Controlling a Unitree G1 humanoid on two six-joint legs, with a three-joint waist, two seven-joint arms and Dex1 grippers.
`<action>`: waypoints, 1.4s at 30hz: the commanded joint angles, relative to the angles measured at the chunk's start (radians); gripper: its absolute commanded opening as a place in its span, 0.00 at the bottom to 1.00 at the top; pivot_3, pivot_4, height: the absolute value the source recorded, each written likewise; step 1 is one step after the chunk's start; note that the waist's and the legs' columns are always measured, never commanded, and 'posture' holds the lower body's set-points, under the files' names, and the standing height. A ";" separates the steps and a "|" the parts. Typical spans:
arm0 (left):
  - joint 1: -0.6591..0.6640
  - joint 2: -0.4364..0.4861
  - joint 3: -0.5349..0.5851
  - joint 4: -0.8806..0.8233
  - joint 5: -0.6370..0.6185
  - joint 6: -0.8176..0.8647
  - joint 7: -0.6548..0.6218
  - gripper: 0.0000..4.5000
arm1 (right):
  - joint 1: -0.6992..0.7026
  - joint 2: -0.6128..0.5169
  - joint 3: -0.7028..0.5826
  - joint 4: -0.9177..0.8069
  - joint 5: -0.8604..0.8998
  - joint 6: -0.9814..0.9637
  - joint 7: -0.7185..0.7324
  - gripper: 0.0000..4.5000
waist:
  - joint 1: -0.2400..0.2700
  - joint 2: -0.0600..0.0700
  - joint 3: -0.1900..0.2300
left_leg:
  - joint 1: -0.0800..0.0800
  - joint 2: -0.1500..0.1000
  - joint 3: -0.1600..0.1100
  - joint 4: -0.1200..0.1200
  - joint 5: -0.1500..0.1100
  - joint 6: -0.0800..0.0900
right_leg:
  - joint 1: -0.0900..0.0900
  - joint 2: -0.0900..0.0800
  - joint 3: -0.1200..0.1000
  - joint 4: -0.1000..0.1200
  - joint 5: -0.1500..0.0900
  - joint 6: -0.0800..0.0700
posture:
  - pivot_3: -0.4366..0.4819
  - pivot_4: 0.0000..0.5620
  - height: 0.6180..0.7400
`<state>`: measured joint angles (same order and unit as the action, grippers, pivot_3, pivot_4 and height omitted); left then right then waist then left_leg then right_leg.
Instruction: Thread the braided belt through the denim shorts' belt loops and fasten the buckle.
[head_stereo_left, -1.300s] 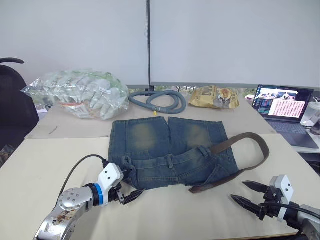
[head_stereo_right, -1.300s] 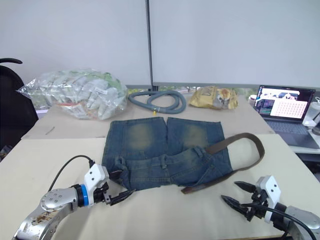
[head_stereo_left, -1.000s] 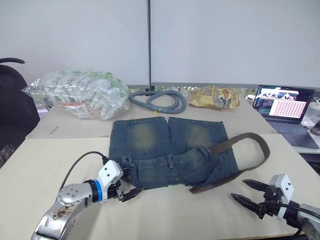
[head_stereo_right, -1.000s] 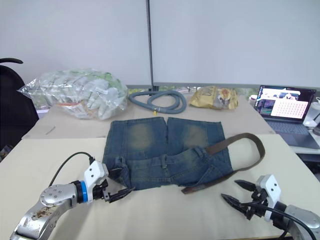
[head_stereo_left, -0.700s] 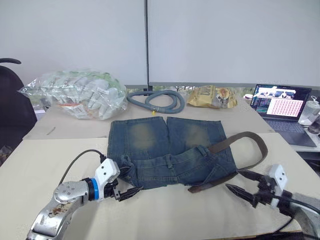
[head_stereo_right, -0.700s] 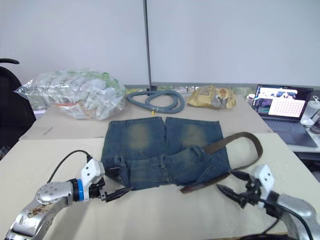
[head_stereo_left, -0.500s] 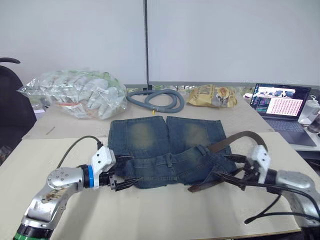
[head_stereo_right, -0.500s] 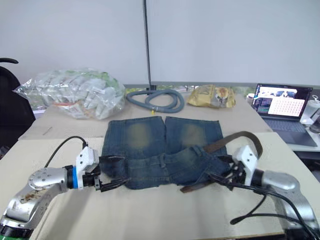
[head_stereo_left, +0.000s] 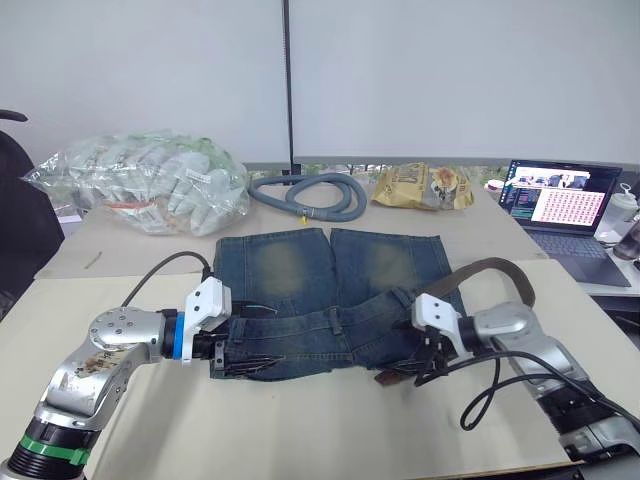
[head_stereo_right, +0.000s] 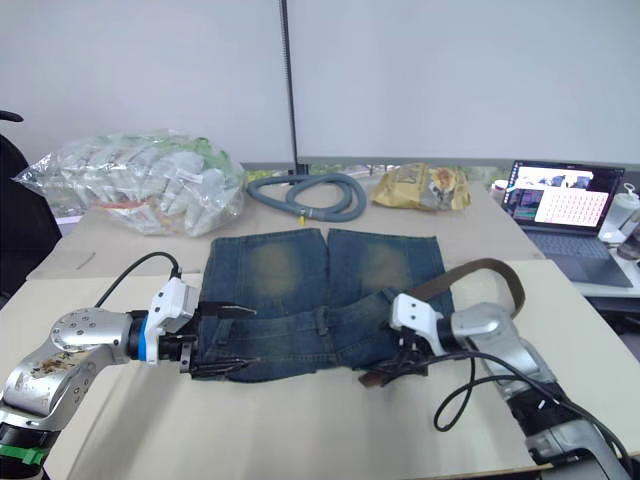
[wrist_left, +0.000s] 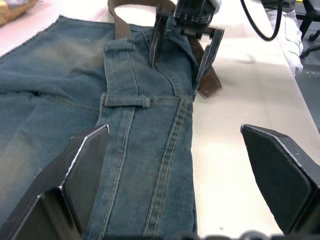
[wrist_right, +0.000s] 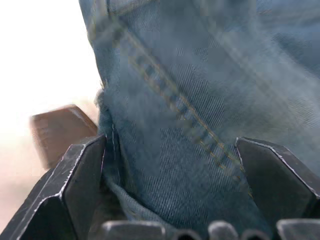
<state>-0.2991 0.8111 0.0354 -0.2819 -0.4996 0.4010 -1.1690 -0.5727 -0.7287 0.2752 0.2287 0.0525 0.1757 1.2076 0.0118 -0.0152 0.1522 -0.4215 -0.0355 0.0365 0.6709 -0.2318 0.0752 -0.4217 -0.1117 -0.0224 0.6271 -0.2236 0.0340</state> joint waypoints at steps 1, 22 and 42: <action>-0.002 0.005 0.008 -0.026 -0.009 -0.004 -0.001 1.00 | 0.004 -0.021 0.007 0.020 -0.038 0.066 -0.008 0.73 | 0.002 0.000 0.000 | 0.000 0.000 0.000 0.001 0.000 0.000 | 0.000 0.000 0.000 0.000 0.000 0.000 | 0.48 0.27 1.00; -0.028 -0.034 -0.066 -0.042 -0.018 -0.014 -0.036 1.00 | 0.419 -0.018 -0.374 -0.696 0.250 0.708 -0.330 0.01 | 0.014 0.000 0.000 | -0.004 0.000 0.001 0.007 -0.006 -0.004 | -0.001 -0.002 0.005 -0.002 0.007 0.004 | 0.48 0.27 1.00; -0.057 -0.046 -0.136 -0.076 -0.023 0.001 -0.082 1.00 | 0.765 -0.316 -0.527 -0.480 0.168 -0.155 0.135 0.72 | 0.010 -0.001 0.001 | -0.001 0.002 0.007 0.009 0.001 0.008 | 0.001 0.004 0.005 -0.003 0.008 0.006 | 0.48 0.27 1.00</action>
<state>-0.3433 0.7632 -0.1070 -0.3219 -0.5159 0.4159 -1.2451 0.2088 -1.0485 -0.2692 -0.2459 0.2354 0.0775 1.3445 0.0217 -0.0157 0.1533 -0.4224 -0.0337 0.0434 0.6803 -0.2303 0.0827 -0.4204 -0.1081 -0.0170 0.6241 -0.2160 0.0401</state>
